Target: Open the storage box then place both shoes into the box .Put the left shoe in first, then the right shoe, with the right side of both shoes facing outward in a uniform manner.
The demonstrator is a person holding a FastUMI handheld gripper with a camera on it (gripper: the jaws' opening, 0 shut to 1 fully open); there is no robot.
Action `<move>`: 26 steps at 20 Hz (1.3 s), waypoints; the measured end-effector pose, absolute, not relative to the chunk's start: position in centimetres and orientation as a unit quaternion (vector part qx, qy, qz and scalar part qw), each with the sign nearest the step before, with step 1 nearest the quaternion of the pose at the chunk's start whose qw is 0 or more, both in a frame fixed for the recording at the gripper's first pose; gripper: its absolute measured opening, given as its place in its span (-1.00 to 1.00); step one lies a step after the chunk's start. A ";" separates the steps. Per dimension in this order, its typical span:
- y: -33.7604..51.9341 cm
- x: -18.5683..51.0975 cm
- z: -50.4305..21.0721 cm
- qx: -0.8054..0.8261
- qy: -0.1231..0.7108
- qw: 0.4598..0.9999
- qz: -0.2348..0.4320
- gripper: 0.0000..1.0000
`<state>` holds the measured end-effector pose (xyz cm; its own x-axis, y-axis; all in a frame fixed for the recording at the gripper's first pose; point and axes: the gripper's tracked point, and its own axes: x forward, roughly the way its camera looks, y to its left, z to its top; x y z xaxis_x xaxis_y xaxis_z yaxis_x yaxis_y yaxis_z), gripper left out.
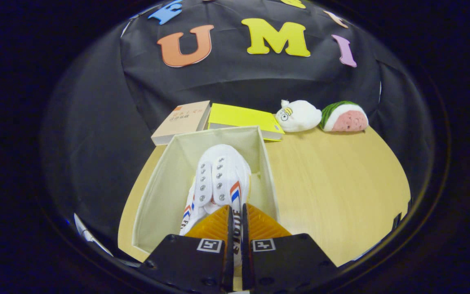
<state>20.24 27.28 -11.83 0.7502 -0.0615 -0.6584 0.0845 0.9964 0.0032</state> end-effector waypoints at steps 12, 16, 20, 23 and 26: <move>26.5 19.9 -5.2 -0.020 0.176 0.984 -0.026 0.25; 24.1 18.6 -2.8 -0.053 0.133 0.989 -0.045 0.70; 21.5 16.7 -0.9 -0.072 0.074 0.992 -0.072 0.75; 18.9 15.2 0.5 -0.073 0.034 0.993 -0.088 0.86; 16.5 14.2 0.7 -0.077 0.018 0.993 -0.092 0.97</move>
